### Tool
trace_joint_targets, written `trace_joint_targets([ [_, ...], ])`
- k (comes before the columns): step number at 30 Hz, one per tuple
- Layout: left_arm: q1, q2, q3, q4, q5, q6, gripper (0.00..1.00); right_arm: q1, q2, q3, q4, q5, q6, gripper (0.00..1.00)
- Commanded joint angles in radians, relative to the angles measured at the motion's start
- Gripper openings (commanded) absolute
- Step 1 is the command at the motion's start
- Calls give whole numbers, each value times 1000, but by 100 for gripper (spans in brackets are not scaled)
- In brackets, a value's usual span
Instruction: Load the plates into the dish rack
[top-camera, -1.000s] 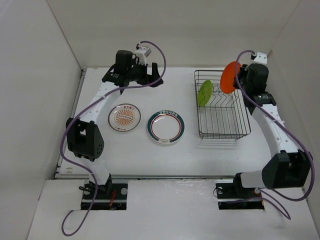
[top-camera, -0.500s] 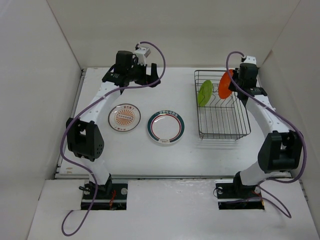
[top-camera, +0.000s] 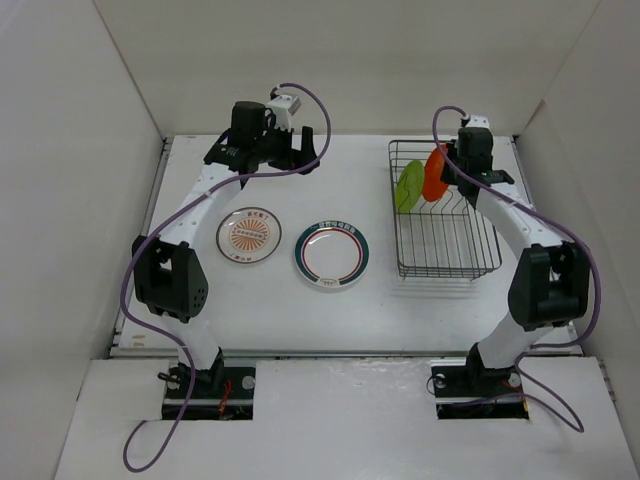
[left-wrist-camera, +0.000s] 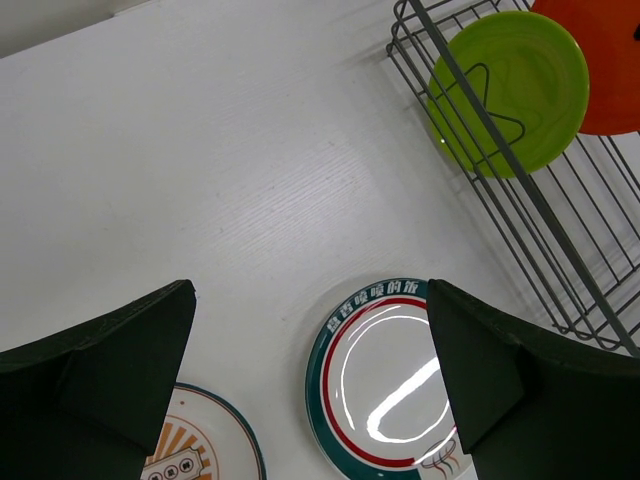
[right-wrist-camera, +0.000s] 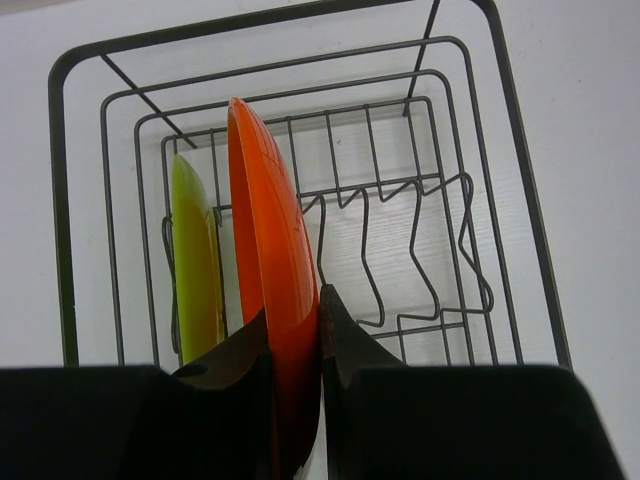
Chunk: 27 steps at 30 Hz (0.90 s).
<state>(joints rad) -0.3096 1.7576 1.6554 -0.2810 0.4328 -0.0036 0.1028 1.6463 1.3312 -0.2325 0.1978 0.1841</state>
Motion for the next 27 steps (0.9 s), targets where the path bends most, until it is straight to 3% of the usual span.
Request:
trace_joint_targets([
  [1, 0, -21, 1, 22, -3, 19, 100, 20, 9, 69, 47, 38, 12, 0],
  [5, 0, -12, 1, 22, -3, 19, 100, 43, 30, 91, 27, 101, 12, 0],
  [7, 0, -12, 1, 22, -3, 19, 100, 52, 44, 101, 15, 126, 12, 6],
  [12, 0, -3, 1, 22, -3, 19, 100, 61, 83, 115, -10, 135, 12, 43],
  [14, 0, -3, 1, 13, -12, 19, 100, 61, 83, 115, -10, 135, 12, 45],
  [16, 0, -3, 1, 13, -23, 28, 100, 61, 83, 115, -10, 144, 12, 54],
  [20, 12, -12, 1, 13, -54, 28, 100, 61, 63, 144, -33, 153, 12, 57],
  [24, 81, -32, 1, -9, -135, 28, 100, 43, -8, 145, -56, 221, 21, 74],
  [25, 101, -41, 10, -24, -153, 42, 100, 43, -23, 145, -77, 221, 21, 74],
  [27, 170, -41, 20, -97, -207, 57, 100, 32, -75, 154, -88, 221, 31, 93],
])
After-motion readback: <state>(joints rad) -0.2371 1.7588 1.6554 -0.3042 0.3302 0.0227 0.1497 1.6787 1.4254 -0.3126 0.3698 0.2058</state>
